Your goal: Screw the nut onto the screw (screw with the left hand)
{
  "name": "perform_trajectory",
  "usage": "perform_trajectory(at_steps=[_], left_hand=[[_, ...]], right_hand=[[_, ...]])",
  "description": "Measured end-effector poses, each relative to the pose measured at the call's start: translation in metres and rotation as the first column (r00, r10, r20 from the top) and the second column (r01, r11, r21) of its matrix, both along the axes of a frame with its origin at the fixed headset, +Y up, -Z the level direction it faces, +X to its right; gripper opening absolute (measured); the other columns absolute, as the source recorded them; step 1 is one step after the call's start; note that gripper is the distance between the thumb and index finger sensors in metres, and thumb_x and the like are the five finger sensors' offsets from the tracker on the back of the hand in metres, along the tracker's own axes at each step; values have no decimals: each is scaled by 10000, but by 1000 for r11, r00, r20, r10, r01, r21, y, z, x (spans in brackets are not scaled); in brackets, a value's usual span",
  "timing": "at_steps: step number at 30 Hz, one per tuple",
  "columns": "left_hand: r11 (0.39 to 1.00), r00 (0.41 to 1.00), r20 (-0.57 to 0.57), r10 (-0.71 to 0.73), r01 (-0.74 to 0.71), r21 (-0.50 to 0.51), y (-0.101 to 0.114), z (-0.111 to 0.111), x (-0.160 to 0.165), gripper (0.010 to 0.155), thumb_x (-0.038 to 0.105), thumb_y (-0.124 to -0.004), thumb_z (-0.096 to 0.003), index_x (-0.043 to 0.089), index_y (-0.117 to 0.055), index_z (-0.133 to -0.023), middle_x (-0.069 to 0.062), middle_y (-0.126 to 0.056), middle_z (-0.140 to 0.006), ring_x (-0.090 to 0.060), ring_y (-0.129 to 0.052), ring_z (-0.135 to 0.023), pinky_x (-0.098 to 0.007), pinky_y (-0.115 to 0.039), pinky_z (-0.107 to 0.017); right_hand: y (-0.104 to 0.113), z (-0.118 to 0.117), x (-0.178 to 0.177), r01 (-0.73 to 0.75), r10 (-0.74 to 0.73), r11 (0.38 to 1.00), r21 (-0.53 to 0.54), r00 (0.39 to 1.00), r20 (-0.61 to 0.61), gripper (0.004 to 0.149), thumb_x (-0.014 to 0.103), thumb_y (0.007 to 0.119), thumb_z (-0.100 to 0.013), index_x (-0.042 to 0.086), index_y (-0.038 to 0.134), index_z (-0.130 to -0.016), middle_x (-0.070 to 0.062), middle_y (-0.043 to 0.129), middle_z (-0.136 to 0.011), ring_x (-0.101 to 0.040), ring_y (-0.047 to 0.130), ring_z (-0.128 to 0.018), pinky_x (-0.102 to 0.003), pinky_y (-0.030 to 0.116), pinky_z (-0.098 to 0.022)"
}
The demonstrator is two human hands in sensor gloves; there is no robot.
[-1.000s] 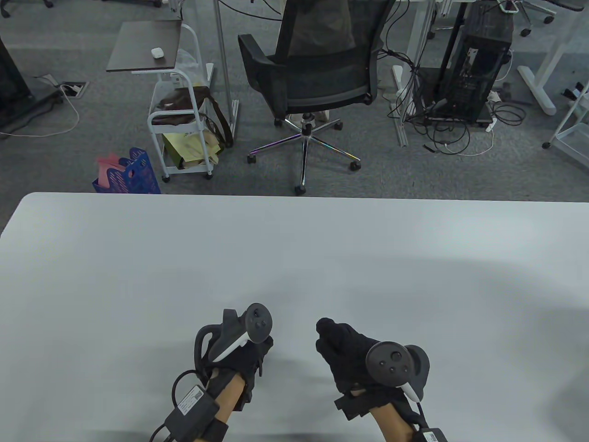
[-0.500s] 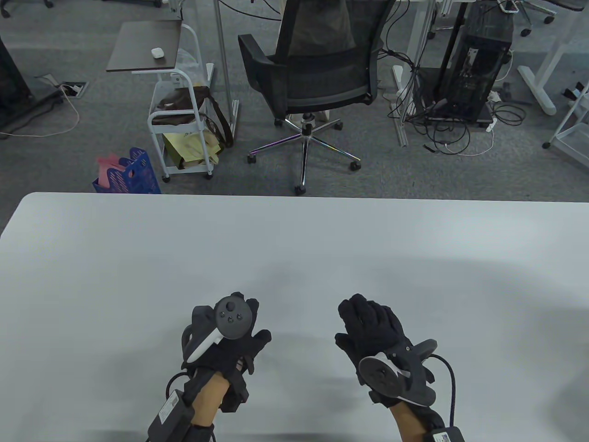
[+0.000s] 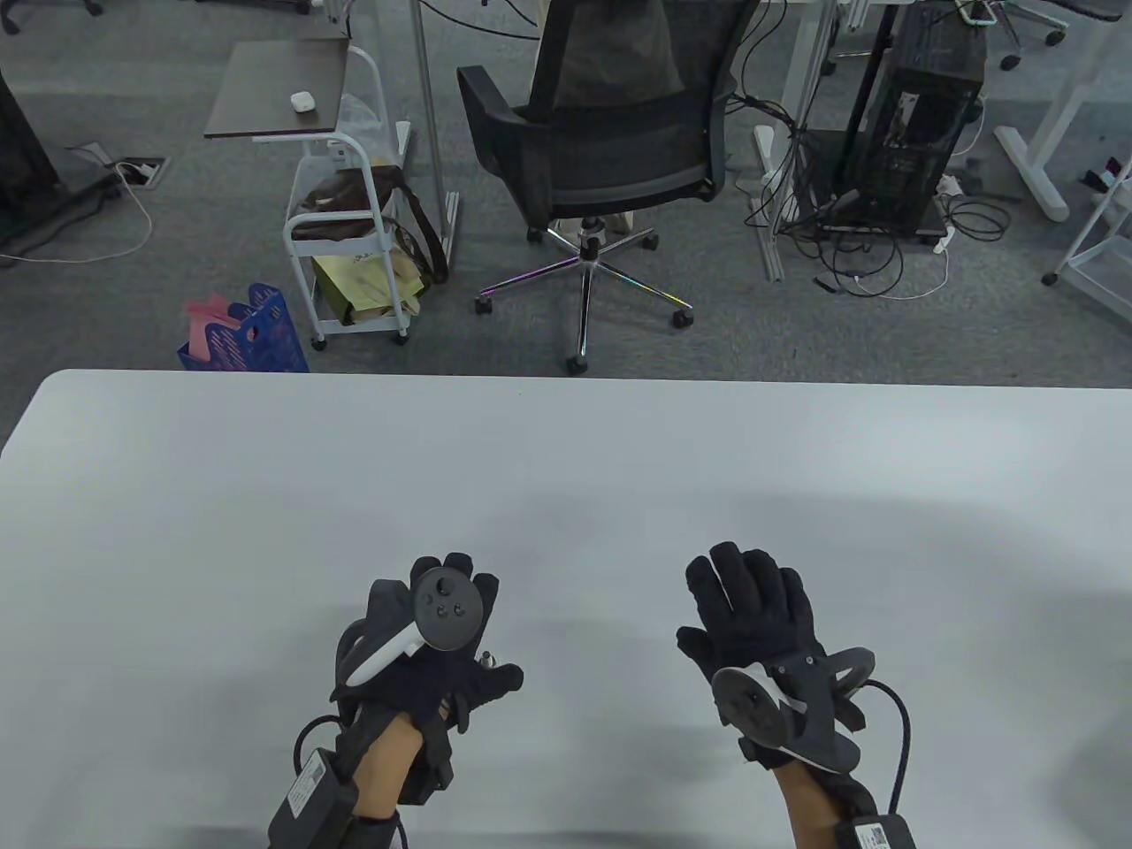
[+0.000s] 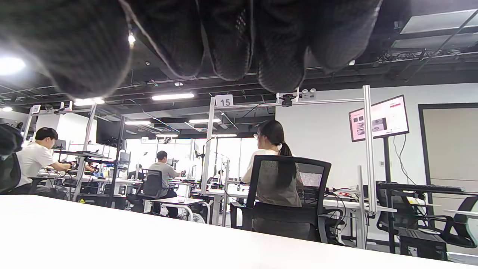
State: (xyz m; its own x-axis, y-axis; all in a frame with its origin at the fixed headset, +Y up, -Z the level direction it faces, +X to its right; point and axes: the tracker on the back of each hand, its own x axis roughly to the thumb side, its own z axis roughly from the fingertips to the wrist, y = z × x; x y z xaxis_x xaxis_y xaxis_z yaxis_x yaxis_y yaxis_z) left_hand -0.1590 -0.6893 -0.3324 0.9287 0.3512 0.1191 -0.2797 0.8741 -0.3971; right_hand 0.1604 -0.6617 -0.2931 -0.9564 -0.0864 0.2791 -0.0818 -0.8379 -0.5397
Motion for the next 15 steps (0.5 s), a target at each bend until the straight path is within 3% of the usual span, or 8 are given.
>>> perform_trajectory(at_steps=[15], left_hand=[[997, 999, -8, -54, 54, -51, -1, 2, 1, 1057, 642, -789, -299, 271, -221, -1109, -24, 8, -1158, -381, 33, -1114, -688, 24, -712]], right_hand=[[1, 1, 1, -19, 19, 1000, -11, 1000, 15, 689, 563, 822, -355, 267, 702, -965, -72, 661, -1089, -434, 810, -923, -612, 654, -673]])
